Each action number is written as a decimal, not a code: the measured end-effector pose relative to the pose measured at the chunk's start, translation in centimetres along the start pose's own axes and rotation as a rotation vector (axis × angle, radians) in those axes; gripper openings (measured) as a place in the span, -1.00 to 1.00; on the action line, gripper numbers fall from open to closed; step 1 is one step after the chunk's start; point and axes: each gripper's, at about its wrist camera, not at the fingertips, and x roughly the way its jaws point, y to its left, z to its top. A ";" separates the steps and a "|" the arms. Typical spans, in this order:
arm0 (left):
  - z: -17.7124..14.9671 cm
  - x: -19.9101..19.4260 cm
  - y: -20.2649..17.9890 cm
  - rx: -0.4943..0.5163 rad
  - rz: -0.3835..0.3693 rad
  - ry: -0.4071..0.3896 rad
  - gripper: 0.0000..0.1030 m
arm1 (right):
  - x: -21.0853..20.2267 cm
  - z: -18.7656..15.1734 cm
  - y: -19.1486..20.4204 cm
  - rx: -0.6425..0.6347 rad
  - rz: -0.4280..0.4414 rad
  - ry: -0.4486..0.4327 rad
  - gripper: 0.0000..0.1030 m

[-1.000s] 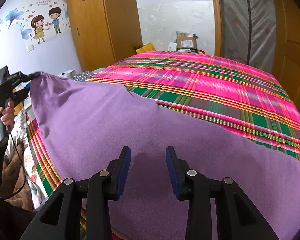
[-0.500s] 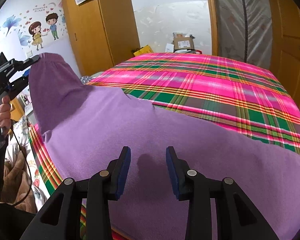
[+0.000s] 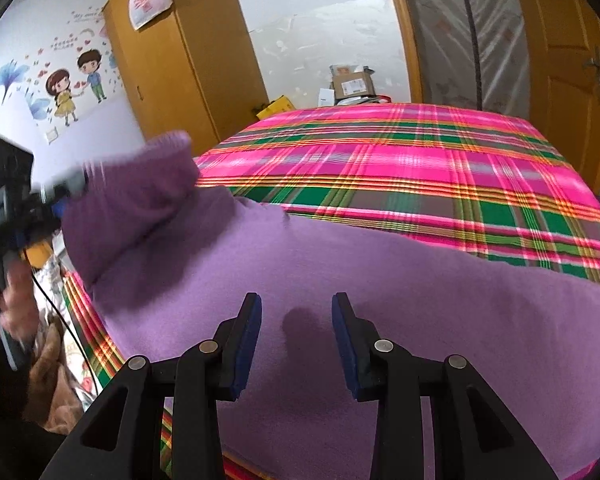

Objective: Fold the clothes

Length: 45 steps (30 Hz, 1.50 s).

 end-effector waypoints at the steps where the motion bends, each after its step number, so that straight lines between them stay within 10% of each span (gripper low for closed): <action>1: -0.6 0.8 -0.2 0.010 -0.001 0.029 -0.52 | 0.0 0.0 -0.1 0.011 0.006 -0.001 -0.27; 24: -4.5 2.6 -1.0 0.125 0.075 0.123 -0.52 | 7.2 7.3 4.8 0.079 0.401 0.134 0.00; 41: -4.7 2.8 -0.7 0.133 0.063 0.130 -0.52 | 13.3 7.8 5.9 0.070 0.367 0.296 -0.29; 45: -4.7 2.9 -0.6 0.135 0.061 0.132 -0.52 | 13.5 7.6 5.9 0.092 0.397 0.294 -0.83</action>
